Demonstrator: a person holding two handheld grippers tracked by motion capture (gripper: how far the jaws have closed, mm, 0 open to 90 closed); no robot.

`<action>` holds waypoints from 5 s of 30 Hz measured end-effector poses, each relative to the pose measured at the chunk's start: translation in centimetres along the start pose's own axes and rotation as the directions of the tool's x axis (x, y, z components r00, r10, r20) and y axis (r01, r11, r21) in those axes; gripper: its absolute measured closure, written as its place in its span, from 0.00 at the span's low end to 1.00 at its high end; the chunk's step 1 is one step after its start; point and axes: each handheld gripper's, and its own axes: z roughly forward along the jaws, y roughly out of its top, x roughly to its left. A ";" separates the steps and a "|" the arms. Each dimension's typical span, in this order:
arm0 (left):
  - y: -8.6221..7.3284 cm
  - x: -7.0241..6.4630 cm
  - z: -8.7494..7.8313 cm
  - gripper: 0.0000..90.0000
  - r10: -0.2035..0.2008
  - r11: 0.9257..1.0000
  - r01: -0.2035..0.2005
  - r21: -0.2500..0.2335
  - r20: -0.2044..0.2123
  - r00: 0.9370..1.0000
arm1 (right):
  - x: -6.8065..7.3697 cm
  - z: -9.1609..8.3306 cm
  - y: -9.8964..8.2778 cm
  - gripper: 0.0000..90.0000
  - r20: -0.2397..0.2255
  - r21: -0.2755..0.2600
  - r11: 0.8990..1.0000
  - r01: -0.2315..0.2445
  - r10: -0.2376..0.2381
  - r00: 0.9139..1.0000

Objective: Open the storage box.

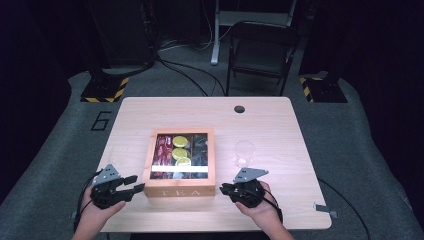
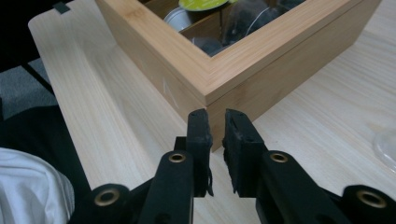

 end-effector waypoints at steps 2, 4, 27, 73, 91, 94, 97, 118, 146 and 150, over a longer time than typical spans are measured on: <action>-0.1 0.1 0.1 0.60 -0.001 1.000 0.001 0.004 0.004 1.000 | 0.1 0.3 -0.1 0.93 -0.001 0.016 1.000 0.018 -0.018 1.000; -0.4 0.2 0.3 0.60 -0.014 1.000 0.014 -0.006 -0.004 1.000 | 0.1 0.4 -0.1 0.95 0.000 0.016 1.000 0.004 -0.004 1.000; -1.6 0.5 -0.2 0.60 -0.051 0.999 0.051 -0.005 -0.014 0.999 | 0.1 2.4 0.3 0.97 -0.014 0.051 0.999 0.019 -0.019 1.000; 0.0 -0.9 1.7 0.51 0.020 0.999 -0.022 -0.030 -0.052 0.998 | 0.2 1.2 1.1 0.93 -0.011 -0.063 0.998 -0.006 0.005 1.000; 3.2 -0.7 0.6 0.51 -0.007 0.998 0.003 -0.062 -0.072 0.997 | 0.0 0.3 4.0 0.55 0.087 -0.074 0.995 0.060 -0.053 0.995; 4.0 -0.4 0.2 0.51 -0.002 0.996 -0.006 -0.084 -0.087 0.996 | -0.1 0.4 4.8 0.53 0.094 -0.083 0.992 0.094 -0.086 0.992; 5.1 -0.4 -0.2 0.51 0.013 0.994 -0.024 -0.106 -0.107 0.994 | -0.2 0.5 5.5 0.51 0.114 -0.085 0.991 0.099 -0.089 0.990; 9.2 1.1 -1.1 0.52 0.035 0.989 -0.050 -0.140 -0.107 0.994 | -1.9 0.1 10.0 0.57 0.215 -0.162 0.978 0.131 -0.094 0.972; 10.8 2.7 0.5 0.54 -0.018 0.981 -0.008 -0.194 -0.134 0.991 | -3.1 0.9 12.9 0.65 0.255 -0.143 0.979 0.142 -0.102 0.962; 10.6 3.0 1.2 0.56 -0.032 0.980 0.001 -0.200 -0.151 0.988 | -3.2 1.0 13.0 0.65 0.257 -0.148 0.979 0.137 -0.096 0.962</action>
